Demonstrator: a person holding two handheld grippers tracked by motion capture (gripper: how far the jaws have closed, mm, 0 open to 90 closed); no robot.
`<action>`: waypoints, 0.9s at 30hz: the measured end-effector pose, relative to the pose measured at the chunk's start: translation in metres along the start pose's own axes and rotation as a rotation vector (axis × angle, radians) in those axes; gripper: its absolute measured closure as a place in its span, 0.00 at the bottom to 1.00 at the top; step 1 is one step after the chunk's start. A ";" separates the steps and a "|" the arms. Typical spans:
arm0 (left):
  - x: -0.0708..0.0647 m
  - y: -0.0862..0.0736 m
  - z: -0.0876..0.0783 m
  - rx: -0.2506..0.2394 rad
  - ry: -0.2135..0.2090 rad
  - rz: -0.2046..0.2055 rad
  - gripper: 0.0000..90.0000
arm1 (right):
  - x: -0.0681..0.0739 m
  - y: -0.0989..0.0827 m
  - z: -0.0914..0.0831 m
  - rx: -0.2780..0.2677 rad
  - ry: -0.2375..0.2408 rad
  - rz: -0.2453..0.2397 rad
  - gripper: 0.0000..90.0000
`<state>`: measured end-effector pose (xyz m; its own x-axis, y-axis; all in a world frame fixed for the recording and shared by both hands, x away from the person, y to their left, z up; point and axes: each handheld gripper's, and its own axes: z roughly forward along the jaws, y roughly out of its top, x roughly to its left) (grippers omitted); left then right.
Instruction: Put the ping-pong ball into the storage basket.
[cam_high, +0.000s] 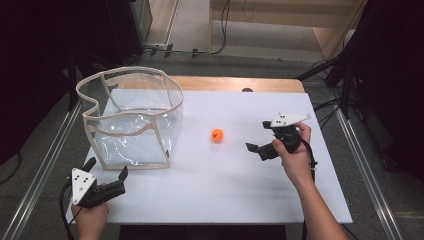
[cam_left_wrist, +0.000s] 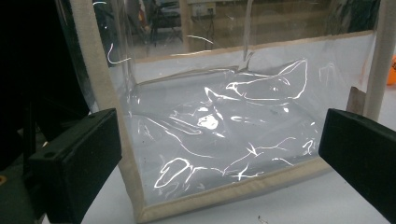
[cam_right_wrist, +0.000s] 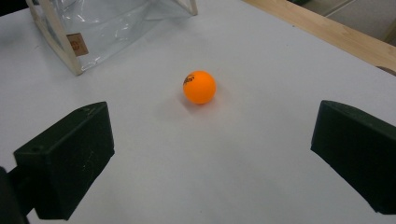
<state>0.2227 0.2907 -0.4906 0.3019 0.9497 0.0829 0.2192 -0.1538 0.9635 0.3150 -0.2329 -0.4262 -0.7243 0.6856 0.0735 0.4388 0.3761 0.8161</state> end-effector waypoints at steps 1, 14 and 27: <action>0.000 0.000 0.000 0.002 0.001 0.000 0.00 | 0.000 0.001 0.001 0.005 0.002 0.001 0.00; 0.000 0.000 0.000 0.003 0.000 0.000 0.00 | -0.005 0.020 0.018 0.043 0.018 -0.018 0.00; 0.000 0.000 0.000 0.003 -0.002 -0.003 0.00 | -0.010 0.035 0.038 0.092 0.032 -0.027 0.00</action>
<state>0.2228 0.2910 -0.4906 0.3027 0.9497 0.0796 0.2229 -0.1517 0.9630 0.3576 -0.2031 -0.4201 -0.7525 0.6548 0.0712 0.4645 0.4509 0.7622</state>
